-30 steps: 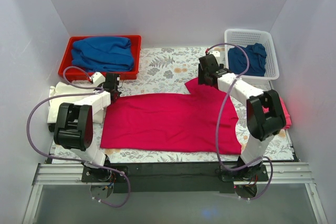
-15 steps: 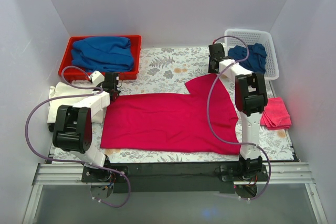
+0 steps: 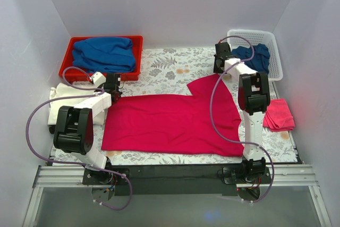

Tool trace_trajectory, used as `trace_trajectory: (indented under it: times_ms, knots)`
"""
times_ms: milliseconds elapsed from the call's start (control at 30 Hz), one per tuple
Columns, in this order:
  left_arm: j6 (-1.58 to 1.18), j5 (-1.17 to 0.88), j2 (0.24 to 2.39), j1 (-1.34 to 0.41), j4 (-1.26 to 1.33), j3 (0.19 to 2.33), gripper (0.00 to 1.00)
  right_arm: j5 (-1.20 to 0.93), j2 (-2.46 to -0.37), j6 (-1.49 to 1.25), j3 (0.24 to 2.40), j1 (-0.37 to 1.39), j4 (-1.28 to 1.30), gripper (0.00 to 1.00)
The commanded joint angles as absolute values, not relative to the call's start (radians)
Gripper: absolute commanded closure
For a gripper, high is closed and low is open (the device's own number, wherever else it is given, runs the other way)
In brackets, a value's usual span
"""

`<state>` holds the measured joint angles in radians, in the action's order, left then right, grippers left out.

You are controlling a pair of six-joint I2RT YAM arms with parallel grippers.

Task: Fold and stack the t-shirts
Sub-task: Grap the side of the flattened tshirt furthest away from the robot with both arms

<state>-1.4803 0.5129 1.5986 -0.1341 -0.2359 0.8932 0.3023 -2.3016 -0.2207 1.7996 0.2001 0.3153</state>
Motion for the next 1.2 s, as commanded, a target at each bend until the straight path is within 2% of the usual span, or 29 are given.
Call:
trace_trajectory:
  times_ms: [0,400,867,1167]
  knots:
    - [-1.471,0.534,1.588,-0.135,-0.245,0.92,1.0,0.288,-2.284,-0.244,1.769,0.199,0.339,0.66]
    - [-1.466,0.514,1.591,-0.135,-0.241,0.92,1.0,0.239,-2.197,-0.262,1.657,0.198,0.259,0.57]
    - [-1.462,0.505,1.608,-0.135,-0.235,0.916,1.0,0.212,-2.16,-0.253,1.605,0.206,0.195,0.55]
    - [-1.457,0.494,1.612,-0.135,-0.23,0.917,1.0,0.304,-2.118,-0.235,1.605,0.212,0.157,0.53]
